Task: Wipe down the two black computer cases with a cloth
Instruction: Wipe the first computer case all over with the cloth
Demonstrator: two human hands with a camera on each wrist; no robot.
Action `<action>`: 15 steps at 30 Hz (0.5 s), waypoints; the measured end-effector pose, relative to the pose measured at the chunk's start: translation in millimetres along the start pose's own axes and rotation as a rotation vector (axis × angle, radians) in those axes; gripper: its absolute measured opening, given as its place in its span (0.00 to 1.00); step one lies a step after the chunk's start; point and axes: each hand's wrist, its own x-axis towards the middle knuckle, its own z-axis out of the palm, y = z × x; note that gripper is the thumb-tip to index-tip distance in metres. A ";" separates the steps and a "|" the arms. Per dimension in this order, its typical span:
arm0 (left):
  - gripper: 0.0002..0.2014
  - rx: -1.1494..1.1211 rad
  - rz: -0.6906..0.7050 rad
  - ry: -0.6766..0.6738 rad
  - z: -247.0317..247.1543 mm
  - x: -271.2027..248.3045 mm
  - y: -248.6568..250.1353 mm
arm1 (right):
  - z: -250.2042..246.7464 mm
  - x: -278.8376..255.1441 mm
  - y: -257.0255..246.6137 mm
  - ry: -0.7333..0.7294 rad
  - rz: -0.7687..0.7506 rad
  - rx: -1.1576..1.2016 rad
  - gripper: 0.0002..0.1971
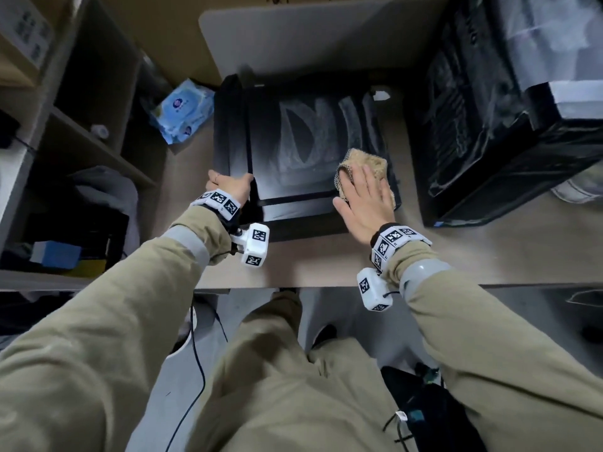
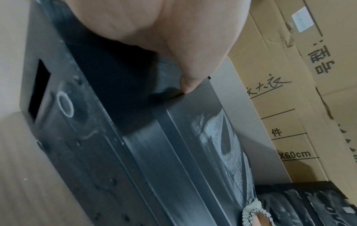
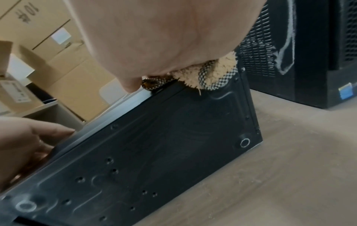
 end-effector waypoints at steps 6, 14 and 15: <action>0.46 0.010 -0.009 -0.029 -6.0 14.4 2.8 | -7.1 9.4 0.6 0.013 0.150 0.015 0.33; 0.46 -0.045 -0.023 -0.090 -14.6 37.3 19.5 | -25.4 45.3 -2.8 -0.055 0.280 0.077 0.36; 0.45 -0.064 -0.020 -0.102 -16.3 42.5 24.8 | -28.8 52.5 -3.5 -0.068 0.290 0.089 0.36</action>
